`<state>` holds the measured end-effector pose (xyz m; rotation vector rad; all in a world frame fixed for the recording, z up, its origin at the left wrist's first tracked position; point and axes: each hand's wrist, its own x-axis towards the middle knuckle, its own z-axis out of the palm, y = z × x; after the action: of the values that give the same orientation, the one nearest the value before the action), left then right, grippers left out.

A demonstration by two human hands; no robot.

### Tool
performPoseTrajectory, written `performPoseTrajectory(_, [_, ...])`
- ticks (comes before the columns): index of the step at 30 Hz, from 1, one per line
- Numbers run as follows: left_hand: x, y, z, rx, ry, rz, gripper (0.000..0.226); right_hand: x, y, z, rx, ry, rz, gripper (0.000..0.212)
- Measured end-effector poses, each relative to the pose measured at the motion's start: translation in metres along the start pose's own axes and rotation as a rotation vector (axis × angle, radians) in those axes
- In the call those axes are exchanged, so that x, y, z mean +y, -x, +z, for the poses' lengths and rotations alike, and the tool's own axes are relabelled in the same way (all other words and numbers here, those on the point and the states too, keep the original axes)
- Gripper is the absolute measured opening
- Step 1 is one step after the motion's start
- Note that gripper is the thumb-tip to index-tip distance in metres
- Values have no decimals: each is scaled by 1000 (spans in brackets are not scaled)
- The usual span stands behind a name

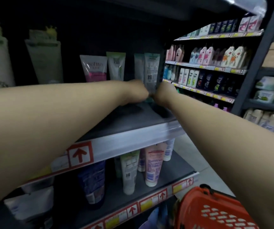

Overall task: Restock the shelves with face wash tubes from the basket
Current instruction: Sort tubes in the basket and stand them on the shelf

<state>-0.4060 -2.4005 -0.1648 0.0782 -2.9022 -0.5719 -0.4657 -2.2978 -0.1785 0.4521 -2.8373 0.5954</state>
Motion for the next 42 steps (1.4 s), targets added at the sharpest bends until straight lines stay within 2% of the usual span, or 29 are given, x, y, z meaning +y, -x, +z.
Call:
performPoseTrajectory(5, [24, 50, -7, 22, -125, 92, 27, 22, 67, -24, 128, 208, -131, 29])
performPoseTrajectory(11, [68, 123, 18, -100, -326, 250, 65, 58, 164, -52, 61, 361, -238, 40])
performPoseTrajectory(13, [81, 140, 32, -143, -352, 290, 69, 73, 195, -55, 32, 386, -236, 45])
performPoseTrajectory(19, [125, 176, 81, -244, -350, 359, 51, 123, 268, -60, -61, 452, -176, 45])
performPoseTrajectory(24, [152, 187, 139, -356, -320, 394, 72, 179, 304, -42, -197, 495, -74, 49])
performPoseTrajectory(27, [163, 189, 177, -431, -326, 424, 77, 213, 315, -24, -272, 489, -22, 56])
performPoseTrajectory(30, [173, 187, 215, -473, -323, 436, 78, 245, 321, -5, -328, 464, 21, 54])
performPoseTrajectory(34, [179, 175, 267, -540, -287, 402, 71, 288, 322, 23, -412, 426, 62, 52])
performPoseTrajectory(38, [179, 155, 331, -669, -304, 356, 68, 333, 318, 59, -527, 388, 145, 59])
performPoseTrajectory(42, [178, 135, 399, -759, -348, 369, 46, 376, 303, 102, -623, 222, 284, 50])
